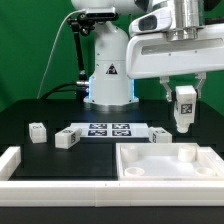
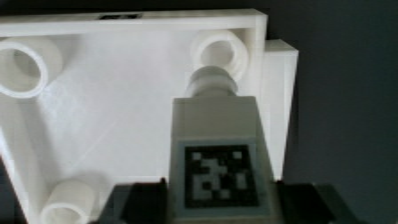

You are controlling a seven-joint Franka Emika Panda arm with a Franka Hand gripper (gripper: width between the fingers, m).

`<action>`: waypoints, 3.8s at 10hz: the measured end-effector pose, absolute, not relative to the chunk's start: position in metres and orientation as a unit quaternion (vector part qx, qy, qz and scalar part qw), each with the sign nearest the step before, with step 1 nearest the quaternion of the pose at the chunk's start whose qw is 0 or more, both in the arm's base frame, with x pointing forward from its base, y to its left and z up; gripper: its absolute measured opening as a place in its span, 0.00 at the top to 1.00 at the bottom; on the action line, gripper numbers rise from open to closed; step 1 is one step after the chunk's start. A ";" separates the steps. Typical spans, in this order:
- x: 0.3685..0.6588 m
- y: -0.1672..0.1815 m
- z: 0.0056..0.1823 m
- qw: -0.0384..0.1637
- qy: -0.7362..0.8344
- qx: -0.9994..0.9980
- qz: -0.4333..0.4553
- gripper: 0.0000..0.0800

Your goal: Assemble one leg

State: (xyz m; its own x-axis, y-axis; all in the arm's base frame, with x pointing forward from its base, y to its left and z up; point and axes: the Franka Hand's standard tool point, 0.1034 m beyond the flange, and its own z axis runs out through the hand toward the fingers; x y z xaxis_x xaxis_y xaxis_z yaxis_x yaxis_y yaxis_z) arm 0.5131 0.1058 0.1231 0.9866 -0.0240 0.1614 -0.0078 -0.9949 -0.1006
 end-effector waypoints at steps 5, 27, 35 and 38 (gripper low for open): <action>0.592 0.122 0.120 0.062 -0.012 -0.992 -0.112 0.64; 0.604 0.116 0.073 0.052 -0.042 -0.981 -0.184 0.64; 0.604 0.116 0.074 0.052 -0.041 -0.980 -0.187 0.19; 0.605 0.114 0.078 0.053 -0.037 -0.981 -0.184 0.19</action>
Offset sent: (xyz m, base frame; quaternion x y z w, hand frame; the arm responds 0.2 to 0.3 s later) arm 0.0921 0.0069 0.0004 -0.0281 0.0388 -0.0790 0.9957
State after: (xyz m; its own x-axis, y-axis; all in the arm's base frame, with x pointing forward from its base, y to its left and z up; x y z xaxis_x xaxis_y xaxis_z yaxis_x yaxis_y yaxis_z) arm 0.6053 0.1141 0.0780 0.9297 0.0530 0.3644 0.0917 -0.9917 -0.0896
